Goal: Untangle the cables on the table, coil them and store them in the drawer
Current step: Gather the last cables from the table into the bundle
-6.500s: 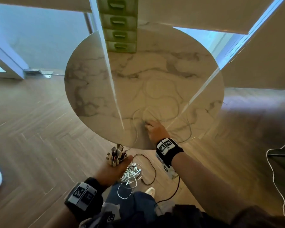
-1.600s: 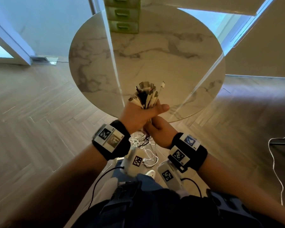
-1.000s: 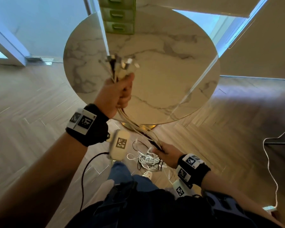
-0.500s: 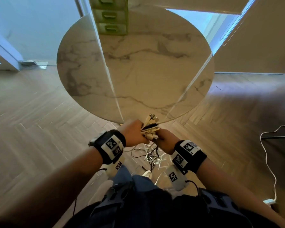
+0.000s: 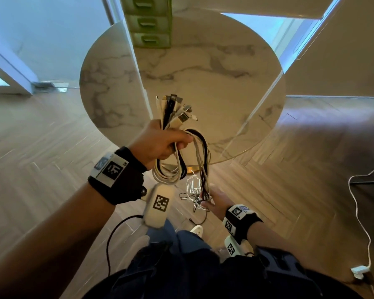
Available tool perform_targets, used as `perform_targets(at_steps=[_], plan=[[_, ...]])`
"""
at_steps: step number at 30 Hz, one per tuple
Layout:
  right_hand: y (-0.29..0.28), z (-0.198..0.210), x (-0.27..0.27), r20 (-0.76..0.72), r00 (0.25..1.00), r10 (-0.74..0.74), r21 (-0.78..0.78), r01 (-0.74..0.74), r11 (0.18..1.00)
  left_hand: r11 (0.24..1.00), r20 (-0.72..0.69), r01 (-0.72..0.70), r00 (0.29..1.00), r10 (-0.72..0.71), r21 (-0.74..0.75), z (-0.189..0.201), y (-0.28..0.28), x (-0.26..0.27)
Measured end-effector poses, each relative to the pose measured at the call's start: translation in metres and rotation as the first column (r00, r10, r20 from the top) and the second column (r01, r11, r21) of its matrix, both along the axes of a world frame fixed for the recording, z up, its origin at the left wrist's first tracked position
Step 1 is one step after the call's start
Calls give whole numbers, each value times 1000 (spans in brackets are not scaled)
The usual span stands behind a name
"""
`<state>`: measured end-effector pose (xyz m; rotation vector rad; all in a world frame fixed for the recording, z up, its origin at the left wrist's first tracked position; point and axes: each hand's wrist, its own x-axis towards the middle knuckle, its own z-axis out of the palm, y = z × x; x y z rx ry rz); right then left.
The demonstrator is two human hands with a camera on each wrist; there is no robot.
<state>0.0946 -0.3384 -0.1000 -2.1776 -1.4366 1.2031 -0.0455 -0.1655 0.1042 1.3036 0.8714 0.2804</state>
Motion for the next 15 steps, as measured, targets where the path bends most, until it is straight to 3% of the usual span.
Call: perform_targets(at_steps=[2,5,8,11,15], plan=[[-5,-12,1,47,998,32,-95,-27,995,998,47,-30,998,33,-52,2,-2,-1],[-12,-23,3,34,999,-37,-244,45,969,983,140,-111,981,132,-144,11,1,-1],[-27,-35,5,101,995,18,-334,17,942,972,238,-139,954,182,-187,30,12,-3],[-33,-35,6,119,993,-13,-301,48,952,999,192,-47,980,49,-19,44,16,-6],[-16,-9,10,90,990,-111,-96,120,988,991,-23,47,999,-44,122,35,6,-4]])
